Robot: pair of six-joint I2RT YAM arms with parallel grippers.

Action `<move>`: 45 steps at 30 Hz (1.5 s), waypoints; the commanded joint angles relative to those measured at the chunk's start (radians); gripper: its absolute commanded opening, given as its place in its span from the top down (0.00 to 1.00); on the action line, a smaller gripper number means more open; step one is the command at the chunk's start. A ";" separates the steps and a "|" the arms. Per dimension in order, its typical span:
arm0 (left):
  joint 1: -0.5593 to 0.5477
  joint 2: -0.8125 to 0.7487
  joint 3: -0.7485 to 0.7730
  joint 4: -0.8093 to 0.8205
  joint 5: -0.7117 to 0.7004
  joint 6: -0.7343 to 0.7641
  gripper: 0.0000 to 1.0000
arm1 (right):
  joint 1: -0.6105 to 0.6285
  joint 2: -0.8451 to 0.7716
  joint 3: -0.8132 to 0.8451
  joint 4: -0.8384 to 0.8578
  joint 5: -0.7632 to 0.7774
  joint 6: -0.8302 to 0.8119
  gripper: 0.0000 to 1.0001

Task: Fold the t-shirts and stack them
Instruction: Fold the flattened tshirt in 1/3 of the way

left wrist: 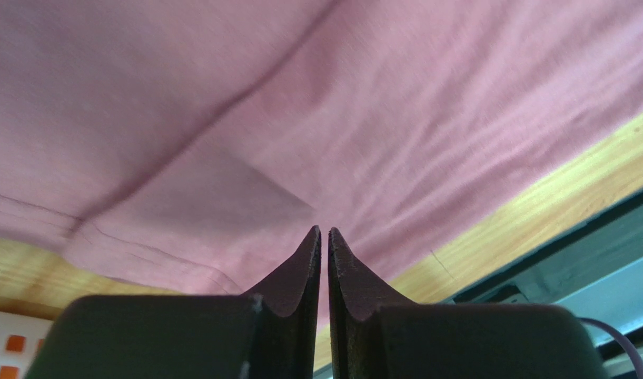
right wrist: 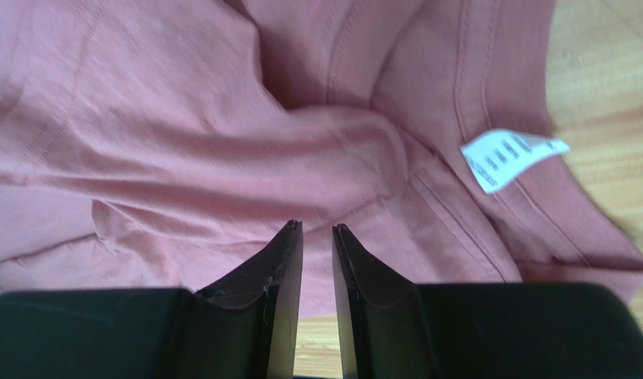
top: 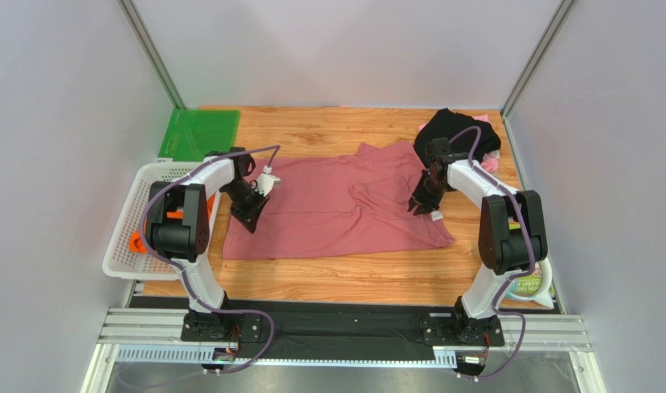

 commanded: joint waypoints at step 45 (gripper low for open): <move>-0.056 -0.079 -0.048 0.158 -0.133 -0.069 0.88 | 0.085 -0.107 -0.142 -0.040 0.094 0.008 0.78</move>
